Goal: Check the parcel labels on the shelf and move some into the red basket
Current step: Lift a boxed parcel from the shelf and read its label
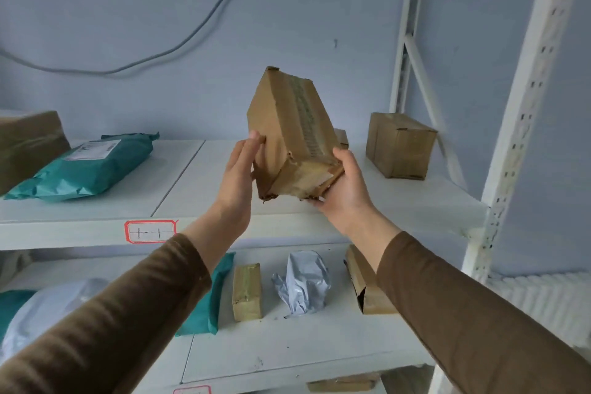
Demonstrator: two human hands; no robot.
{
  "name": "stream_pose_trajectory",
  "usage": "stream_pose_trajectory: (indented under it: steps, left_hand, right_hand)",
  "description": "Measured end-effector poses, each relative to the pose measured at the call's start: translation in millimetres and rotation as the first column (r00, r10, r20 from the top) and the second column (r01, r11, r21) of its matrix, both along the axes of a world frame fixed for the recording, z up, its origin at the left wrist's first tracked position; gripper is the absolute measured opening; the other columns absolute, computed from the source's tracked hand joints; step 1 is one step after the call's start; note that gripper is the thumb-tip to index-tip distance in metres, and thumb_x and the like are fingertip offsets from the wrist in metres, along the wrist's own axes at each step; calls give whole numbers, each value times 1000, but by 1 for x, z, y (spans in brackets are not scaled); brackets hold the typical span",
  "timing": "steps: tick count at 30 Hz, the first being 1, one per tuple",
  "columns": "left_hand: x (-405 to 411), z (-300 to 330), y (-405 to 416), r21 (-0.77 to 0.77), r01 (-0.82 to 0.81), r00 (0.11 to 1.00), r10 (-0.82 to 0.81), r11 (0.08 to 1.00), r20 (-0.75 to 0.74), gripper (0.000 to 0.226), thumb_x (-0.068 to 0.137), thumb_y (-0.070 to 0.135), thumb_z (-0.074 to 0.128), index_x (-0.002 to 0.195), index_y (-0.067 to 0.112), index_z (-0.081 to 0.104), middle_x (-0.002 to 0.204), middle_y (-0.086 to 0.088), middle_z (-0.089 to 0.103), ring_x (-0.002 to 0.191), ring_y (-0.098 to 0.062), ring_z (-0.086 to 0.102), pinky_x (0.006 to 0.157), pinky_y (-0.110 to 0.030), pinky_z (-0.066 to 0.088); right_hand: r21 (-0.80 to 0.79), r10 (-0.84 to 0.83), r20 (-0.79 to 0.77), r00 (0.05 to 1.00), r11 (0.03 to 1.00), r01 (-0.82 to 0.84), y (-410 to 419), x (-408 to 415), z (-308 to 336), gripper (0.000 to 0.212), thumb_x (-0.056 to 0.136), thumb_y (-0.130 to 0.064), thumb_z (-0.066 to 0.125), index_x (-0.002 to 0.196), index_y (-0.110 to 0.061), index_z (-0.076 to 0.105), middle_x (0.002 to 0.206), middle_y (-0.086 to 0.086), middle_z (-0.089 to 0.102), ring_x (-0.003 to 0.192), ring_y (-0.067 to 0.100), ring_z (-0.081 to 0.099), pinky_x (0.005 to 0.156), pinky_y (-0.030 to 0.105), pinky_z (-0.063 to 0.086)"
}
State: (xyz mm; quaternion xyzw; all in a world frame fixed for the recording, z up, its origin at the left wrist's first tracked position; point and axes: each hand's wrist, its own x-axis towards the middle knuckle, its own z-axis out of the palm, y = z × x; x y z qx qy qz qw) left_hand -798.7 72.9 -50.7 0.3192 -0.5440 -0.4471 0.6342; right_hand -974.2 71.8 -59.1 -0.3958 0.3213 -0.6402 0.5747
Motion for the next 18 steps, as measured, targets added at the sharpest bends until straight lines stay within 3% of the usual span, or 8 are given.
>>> stream_pose_trajectory:
  steps: [4,6,8,11,12,15,18]
  left_hand:
    - [-28,-1,37,-63,44,994,-50,997,-98,29,95,29,65,123,20,66,126,1,64,112,-15,62,94,-35,52]
    - [-43,-3,58,-99,51,996,-59,994,-72,30,97,15,67,126,24,66,137,-2,58,112,-13,66,96,-36,56]
    - [-60,-7,83,-131,72,996,-77,989,-34,38,98,3,66,130,23,64,129,5,63,101,-12,70,100,-37,57]
    - [-81,-16,114,-134,140,990,-139,981,11,39,97,0,66,130,19,64,91,24,73,95,-15,67,101,-37,57]
    - [-85,-20,120,-124,147,989,-147,981,4,38,96,1,68,129,20,66,89,24,72,95,-15,66,101,-37,57]
    - [-91,-27,133,-82,146,988,-149,986,-43,34,95,5,70,124,21,69,112,5,60,96,-12,68,99,-37,58]
    - [-88,-31,138,-18,175,982,-175,984,-73,30,100,7,64,128,17,66,116,-2,58,99,-12,68,87,-29,60]
  right_hand:
    - [17,79,205,976,996,-84,46,-51,-18,66,91,-61,50,138,-18,65,137,17,66,123,33,59,99,48,49]
    - [26,89,263,961,995,-99,68,-73,-31,73,87,-66,50,138,-15,65,137,20,65,121,35,58,93,48,51]
    - [43,95,293,952,993,-112,90,-91,-45,77,87,-68,45,138,-14,63,137,22,65,120,38,58,85,45,55]
    - [65,118,292,949,988,-143,119,-112,-60,82,86,-71,41,143,-14,59,142,21,61,125,41,53,82,44,55]
    - [73,125,289,949,986,-152,127,-117,-64,83,86,-70,41,144,-14,58,144,21,60,125,41,52,83,44,55]
    - [101,133,266,955,981,-165,147,-127,-71,82,88,-69,40,146,-12,56,143,21,61,126,39,52,90,45,51]
    - [99,107,193,975,987,-128,166,-129,-66,80,89,-71,42,145,-15,57,144,19,61,130,36,53,100,46,44]
